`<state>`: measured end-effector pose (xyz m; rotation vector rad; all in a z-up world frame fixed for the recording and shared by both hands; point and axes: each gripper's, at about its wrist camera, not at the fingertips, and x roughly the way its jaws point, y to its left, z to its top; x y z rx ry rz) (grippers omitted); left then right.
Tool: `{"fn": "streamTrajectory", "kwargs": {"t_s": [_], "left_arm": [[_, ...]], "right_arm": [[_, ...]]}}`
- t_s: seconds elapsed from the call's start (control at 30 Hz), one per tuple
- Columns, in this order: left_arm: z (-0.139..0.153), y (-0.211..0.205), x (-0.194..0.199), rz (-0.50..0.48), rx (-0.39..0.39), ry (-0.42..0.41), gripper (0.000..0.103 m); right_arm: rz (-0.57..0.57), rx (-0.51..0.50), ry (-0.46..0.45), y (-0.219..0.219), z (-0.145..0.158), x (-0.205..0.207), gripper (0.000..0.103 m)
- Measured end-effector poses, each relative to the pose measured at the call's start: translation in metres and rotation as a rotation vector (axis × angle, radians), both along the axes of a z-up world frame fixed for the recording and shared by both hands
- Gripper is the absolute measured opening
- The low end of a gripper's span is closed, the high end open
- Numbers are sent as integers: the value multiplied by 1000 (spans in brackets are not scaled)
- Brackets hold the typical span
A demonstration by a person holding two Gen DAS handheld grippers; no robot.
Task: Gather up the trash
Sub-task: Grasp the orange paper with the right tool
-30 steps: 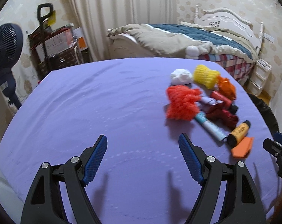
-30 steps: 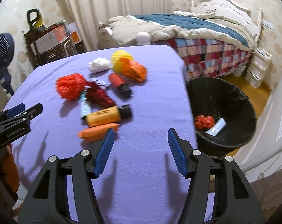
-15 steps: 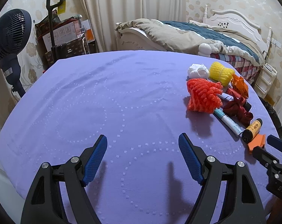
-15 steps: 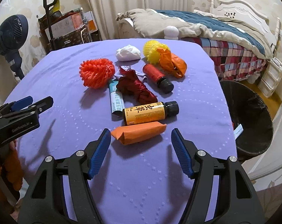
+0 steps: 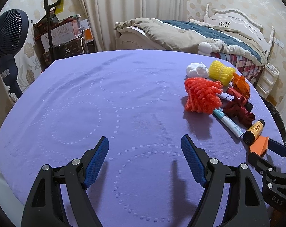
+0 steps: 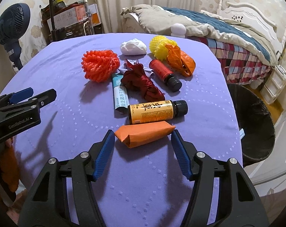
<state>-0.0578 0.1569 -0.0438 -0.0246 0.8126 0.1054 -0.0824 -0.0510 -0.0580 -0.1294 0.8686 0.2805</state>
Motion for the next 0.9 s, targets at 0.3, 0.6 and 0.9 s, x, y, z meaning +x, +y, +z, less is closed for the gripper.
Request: {"fn": "streamTrajectory", "kwargs": {"t_s": [0.3,0.6,0.9], "left_arm": [[-2,-6,0,-6,9,3,76],[-2,-11,1,-16,18,5,76],[-3,-10,2,-17,-3,11,76]], "right_arm": [[-48,-9,3,-20,-4,-1,36],[-83,23,11,-36,-4,4,39],[-120,69,23,-50,0,2,58]]}}
